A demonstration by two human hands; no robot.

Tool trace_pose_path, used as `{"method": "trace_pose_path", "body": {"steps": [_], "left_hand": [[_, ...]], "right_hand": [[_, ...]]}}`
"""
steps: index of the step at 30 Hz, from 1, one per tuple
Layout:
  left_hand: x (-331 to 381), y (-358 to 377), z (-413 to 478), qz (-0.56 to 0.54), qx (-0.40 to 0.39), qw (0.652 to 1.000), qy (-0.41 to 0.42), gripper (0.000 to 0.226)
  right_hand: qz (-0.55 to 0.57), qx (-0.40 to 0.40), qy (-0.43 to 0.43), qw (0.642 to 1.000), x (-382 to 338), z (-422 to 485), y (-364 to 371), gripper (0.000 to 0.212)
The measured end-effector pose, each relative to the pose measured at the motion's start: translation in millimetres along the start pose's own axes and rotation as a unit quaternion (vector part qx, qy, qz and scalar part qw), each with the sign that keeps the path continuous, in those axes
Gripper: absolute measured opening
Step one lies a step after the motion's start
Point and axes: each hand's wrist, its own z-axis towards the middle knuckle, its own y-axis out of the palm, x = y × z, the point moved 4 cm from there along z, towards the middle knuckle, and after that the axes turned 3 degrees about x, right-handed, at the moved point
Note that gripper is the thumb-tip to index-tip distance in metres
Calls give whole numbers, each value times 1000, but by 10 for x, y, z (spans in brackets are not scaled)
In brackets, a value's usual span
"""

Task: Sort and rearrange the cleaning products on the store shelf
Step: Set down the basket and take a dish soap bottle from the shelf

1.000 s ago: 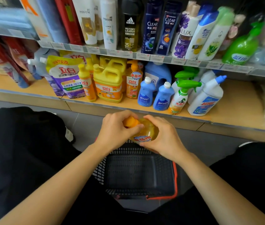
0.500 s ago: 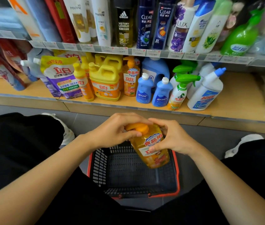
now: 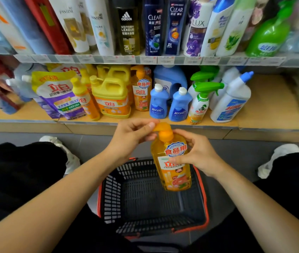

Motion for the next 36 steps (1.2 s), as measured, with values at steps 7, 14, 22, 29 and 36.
{"method": "trace_pose_path", "body": {"steps": [7, 14, 22, 29, 36], "left_hand": [[-115, -57, 75, -175, -34, 981, -74, 30], [-76, -86, 81, -202, -30, 977, -58, 31], [30, -165, 61, -33, -15, 997, 75, 26], [164, -206, 14, 212, 37, 947, 237, 23], [49, -251, -47, 306, 98, 913, 252, 32]], "right_hand": [[90, -27, 29, 995, 108, 194, 8, 81], [164, -98, 49, 980, 156, 291, 105, 72], [194, -102, 54, 974, 150, 250, 129, 62], [164, -75, 46, 982, 110, 216, 156, 71], [162, 3, 55, 985, 68, 203, 166, 62]]}}
